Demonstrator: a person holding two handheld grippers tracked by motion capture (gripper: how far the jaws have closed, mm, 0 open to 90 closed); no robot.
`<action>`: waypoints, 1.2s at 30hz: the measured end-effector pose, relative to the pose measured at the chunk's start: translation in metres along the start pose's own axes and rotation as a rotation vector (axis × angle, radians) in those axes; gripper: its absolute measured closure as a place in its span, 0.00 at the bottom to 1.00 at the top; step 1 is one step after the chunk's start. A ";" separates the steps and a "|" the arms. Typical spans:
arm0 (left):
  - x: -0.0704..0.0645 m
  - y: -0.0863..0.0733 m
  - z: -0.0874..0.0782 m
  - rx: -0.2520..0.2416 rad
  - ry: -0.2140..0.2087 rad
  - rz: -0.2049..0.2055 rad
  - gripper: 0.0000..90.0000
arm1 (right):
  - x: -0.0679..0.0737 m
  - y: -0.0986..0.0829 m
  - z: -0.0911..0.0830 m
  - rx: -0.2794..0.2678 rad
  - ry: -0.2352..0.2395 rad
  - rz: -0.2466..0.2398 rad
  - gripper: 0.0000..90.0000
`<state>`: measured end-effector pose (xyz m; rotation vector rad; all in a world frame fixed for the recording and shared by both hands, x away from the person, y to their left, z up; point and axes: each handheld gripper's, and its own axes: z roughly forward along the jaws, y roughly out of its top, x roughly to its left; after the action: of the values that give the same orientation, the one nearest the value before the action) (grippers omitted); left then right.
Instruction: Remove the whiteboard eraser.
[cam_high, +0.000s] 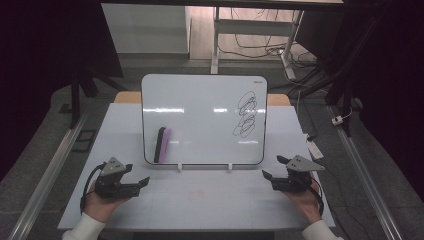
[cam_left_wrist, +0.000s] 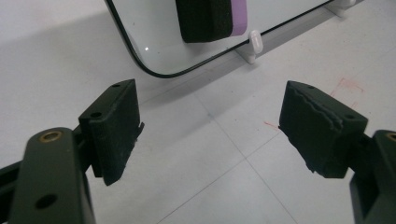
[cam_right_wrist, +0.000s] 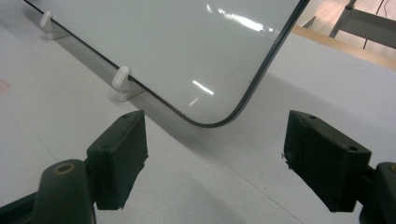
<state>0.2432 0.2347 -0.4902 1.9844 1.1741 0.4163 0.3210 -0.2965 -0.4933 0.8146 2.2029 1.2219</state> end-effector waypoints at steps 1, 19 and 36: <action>0.000 0.001 0.000 -0.002 -0.003 -0.002 0.24 | 0.000 0.000 0.000 0.000 0.000 0.000 0.23; -0.006 0.037 -0.006 -0.035 -0.007 0.029 0.26 | 0.003 0.002 0.001 -0.010 -0.009 -0.008 0.24; -0.009 0.092 0.015 -0.027 0.044 0.045 0.28 | 0.004 0.002 0.003 -0.006 -0.013 -0.012 0.24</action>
<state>0.3020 0.1953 -0.4295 1.9908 1.1469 0.4987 0.3200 -0.2912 -0.4936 0.8039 2.1895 1.2139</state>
